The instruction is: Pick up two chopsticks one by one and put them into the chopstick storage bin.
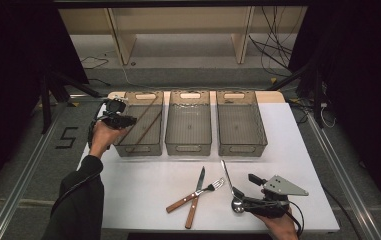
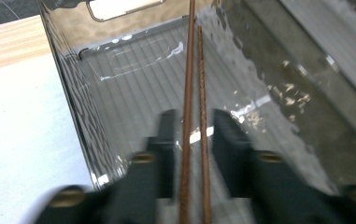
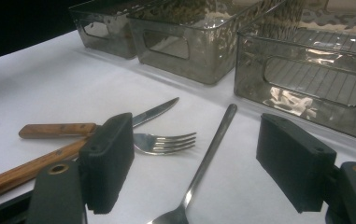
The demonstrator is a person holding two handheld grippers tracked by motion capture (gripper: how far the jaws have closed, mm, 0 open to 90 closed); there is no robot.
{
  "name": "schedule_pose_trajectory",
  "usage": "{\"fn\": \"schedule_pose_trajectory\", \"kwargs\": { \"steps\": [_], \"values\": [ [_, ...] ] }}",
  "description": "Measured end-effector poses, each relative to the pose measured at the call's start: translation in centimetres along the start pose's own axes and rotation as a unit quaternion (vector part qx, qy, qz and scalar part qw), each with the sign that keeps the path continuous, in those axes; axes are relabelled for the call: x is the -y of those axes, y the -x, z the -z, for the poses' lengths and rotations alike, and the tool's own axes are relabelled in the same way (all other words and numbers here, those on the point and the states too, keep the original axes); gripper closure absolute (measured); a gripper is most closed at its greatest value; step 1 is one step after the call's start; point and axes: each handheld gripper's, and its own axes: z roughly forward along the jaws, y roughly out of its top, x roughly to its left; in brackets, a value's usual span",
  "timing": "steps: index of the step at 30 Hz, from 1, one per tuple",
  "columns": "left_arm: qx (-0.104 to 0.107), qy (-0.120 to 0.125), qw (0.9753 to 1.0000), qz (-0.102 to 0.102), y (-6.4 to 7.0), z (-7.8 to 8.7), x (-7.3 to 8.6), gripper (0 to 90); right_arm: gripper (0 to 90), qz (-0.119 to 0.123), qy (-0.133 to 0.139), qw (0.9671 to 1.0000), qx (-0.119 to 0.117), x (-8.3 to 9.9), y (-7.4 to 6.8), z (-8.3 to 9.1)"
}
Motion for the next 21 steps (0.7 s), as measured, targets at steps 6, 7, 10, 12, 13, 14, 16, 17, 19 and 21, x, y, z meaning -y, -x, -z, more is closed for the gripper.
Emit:
{"fn": "schedule_pose_trajectory", "kwargs": {
  "steps": [6, 7, 10, 12, 13, 14, 16, 17, 19, 21],
  "values": [
    [0.025, 0.026, 0.9994, 0.0, 1.6, 2.2, -0.4, 47.5, 28.3, 0.0, -0.001, 1.0, 0.0, 0.0, 0.0, 0.0],
    [0.034, 0.03, 0.999, 0.002, 2.0, 2.6, -0.4, 44.3, 28.3, 0.001, -0.001, 1.0, 0.0, 0.0, 0.0, 0.0],
    [0.049, 0.032, 0.9983, -0.005, 3.3, 3.5, 0.0, 36.3, 28.3, 0.0, 0.0, 1.0, 0.001, 0.0, -0.1, 0.0],
    [0.064, 0.041, 0.9971, -0.006, 4.3, 4.1, 0.8, 33.2, 28.3, 0.001, -0.002, 1.0, 0.001, 0.0, -0.1, 0.0],
    [0.07, 0.05, 0.9963, -0.005, 4.7, 4.4, 1.2, 32.2, 28.3, 0.001, -0.004, 1.0, 0.002, -0.1, -0.1, 0.0],
    [0.075, 0.053, 0.9957, -0.006, 5.1, 4.6, 1.6, 31.4, 28.3, 0.0, -0.006, 1.0, 0.004, -0.1, -0.1, 0.0],
    [0.082, 0.064, 0.9946, -0.007, 5.9, 4.9, 2.5, 29.7, 28.3, -0.002, -0.012, 0.9999, 0.006, -0.1, -0.2, 0.0],
    [0.085, 0.066, 0.9941, -0.007, 6.3, 5.0, 2.9, 29.1, 28.3, -0.003, -0.016, 0.9998, 0.009, -0.1, -0.2, 0.0],
    [0.092, 0.076, 0.9928, -0.011, 6.9, 5.2, 3.7, 27.3, 28.3, -0.005, -0.024, 0.9996, 0.014, -0.2, -0.1, -0.1],
    [0.11, 0.092, 0.9896, -0.004, 7.4, 5.4, 4.8, 26.4, 28.3, -0.012, -0.034, 0.9992, 0.019, -0.4, -0.1, -0.1]
  ]
}}
